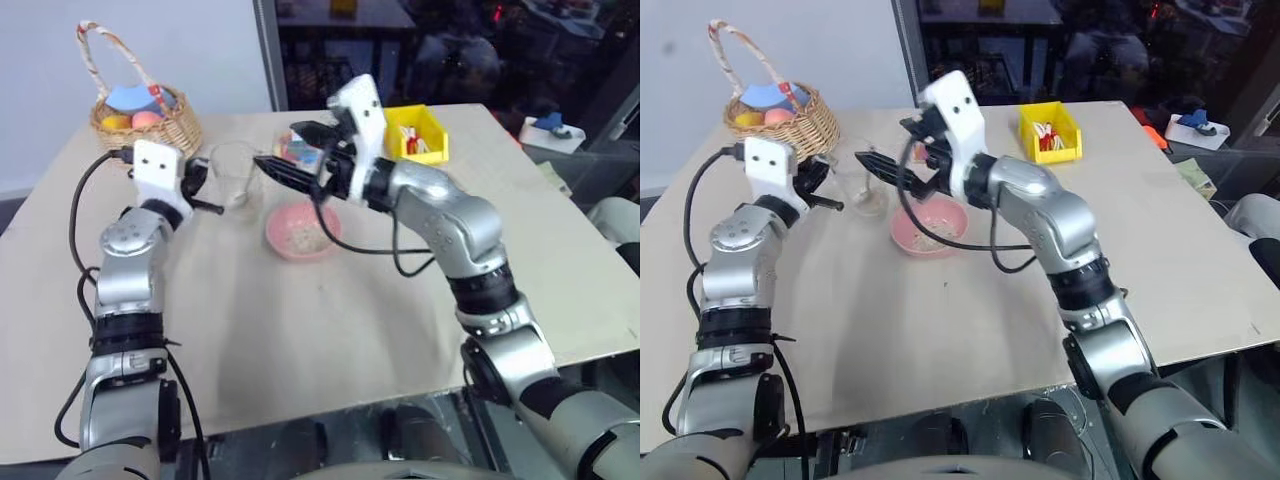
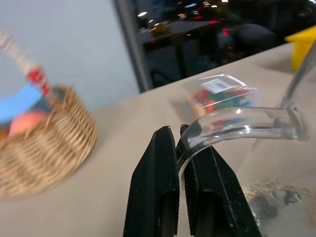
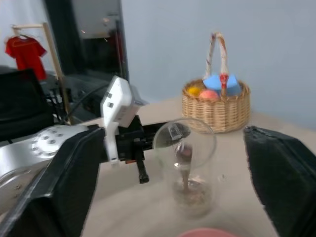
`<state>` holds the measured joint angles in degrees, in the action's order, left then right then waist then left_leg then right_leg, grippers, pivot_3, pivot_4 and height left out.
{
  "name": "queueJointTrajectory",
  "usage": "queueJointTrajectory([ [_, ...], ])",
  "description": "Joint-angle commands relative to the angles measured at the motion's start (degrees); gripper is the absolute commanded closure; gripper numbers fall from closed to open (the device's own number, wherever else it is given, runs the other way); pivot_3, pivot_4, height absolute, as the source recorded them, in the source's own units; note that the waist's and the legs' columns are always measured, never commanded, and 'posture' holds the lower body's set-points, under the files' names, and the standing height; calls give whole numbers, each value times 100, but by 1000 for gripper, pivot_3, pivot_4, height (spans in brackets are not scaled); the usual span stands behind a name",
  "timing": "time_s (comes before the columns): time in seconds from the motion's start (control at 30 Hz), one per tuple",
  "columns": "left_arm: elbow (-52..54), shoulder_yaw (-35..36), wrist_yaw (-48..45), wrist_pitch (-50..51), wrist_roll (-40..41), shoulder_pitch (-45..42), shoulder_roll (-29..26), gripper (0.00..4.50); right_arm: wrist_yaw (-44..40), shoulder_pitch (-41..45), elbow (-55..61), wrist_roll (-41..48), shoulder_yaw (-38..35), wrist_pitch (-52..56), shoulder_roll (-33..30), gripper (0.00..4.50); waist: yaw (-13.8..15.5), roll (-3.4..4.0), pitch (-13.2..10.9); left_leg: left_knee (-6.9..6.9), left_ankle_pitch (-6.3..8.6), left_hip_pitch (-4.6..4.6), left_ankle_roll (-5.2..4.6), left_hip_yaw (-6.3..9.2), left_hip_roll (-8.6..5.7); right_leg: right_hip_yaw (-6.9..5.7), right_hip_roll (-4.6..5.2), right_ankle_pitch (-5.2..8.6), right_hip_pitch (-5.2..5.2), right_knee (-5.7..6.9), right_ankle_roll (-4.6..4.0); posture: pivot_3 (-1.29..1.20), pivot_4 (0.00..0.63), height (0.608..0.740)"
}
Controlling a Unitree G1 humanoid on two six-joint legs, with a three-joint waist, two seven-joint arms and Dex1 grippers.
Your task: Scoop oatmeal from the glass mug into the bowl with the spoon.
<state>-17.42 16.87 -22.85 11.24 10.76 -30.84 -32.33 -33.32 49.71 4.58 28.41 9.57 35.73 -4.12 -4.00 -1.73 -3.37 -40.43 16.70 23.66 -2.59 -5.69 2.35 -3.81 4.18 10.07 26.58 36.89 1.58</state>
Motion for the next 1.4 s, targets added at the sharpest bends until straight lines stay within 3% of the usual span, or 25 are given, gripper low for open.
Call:
queueJointTrajectory([
  [0.03, 189, 457, 186, 87, 367, 174, 76, 4500, -453, -470, 981, 488, -468, -269, -300, 43, 3, -1, 9, 0, 0, 0, 0, -1, 0, 0, 0, 0, 0, -1, 0, 0, 0, 740],
  [0.07, 171, 516, 242, 121, 397, 250, 110, 4500, -577, -629, 1164, 468, -468, -337, -483, 43, 5, -1, 10, -1, 0, -1, 0, -2, 0, 0, 0, 0, 0, -1, 0, 0, 0, 740],
  [0.1, 180, 586, 295, 157, 452, 345, 172, 4500, -710, -842, 1387, 335, -423, -451, -745, 43, 11, -1, 11, -3, 0, -3, 0, -2, 0, 1, 0, 0, 0, -2, 0, 0, 150, 740],
  [0.13, 181, 628, 367, 176, 467, 488, 249, 4500, -906, -1198, 1633, 65, -385, -777, -1096, 43, 68, -6, -205, -5, 0, -5, 0, -1, 0, 1, 0, 0, -1, -4, 0, 0, 150, 740],
  [0.17, 197, 658, 419, 189, 490, 601, 320, 4500, -1123, -1522, 1841, -110, -331, -982, -1445, 43, 88, 3, -258, -9, 3, -96, -3, -2, 3, 0, 2, 7, -92, -11, -3, 0, 150, 740],
  [0.2, 226, 713, 470, 227, 556, 671, 405, 4500, -1272, -1828, 2012, -187, -325, -1107, -1714, 43, 118, 16, -267, 13, 12, -100, -19, 4, 10, -10, 0, 16, -107, -55, 1, 0, 150, 740],
  [0.37, 229, 719, 616, 310, 578, 814, 499, 4500, -1572, -2995, 2457, -259, -505, -1552, -2444, 43, 233, 29, -294, 17, 4, -124, -6, 19, 6, 13, 0, 8, -104, -21, -12, 0, 150, 740],
  [0.67, 87, 627, 548, 259, 545, 825, 432, 4500, -1181, -3600, 2631, -435, -421, -1591, -2553, 43, 270, 27, -324, 17, 21, -176, -34, 6, 7, 27, 0, 24, -145, -22, -30, 0, 150, 740],
  [0.7, 92, 629, 540, 255, 555, 831, 430, 3753, -1151, -3608, 2613, -466, -401, -1604, -2546, 0, 284, 27, -326, 17, 21, -176, -34, 6, 8, 27, 0, 24, -145, -22, -31, 0, 150, 740],
  [0.77, 135, 639, 528, 260, 578, 862, 429, 3059, -1123, -3637, 2596, -486, -398, -1617, -2537, 0, 321, 28, -334, 17, 20, -176, -33, 7, 9, 27, -2, 24, -145, -22, -32, 0, 150, 740],
  [0.97, 726, 678, 458, 387, 756, 1172, 444, 200, -1208, -3778, 2593, -477, -489, -1692, -2623, 0, 337, 29, -366, 17, 17, -170, -28, 6, 10, 26, 1, 24, -145, -30, -33, 0, 150, 740],
  [1.4, 3476, 1014, -67, 768, 1471, 3353, 415, 200, -1172, -4228, 2501, -522, -888, -1724, -2934, 0, 356, 44, -400, 25, 27, -165, -41, 7, 40, 23, 1, 27, -142, -53, -33, 0, 150, 740],
])
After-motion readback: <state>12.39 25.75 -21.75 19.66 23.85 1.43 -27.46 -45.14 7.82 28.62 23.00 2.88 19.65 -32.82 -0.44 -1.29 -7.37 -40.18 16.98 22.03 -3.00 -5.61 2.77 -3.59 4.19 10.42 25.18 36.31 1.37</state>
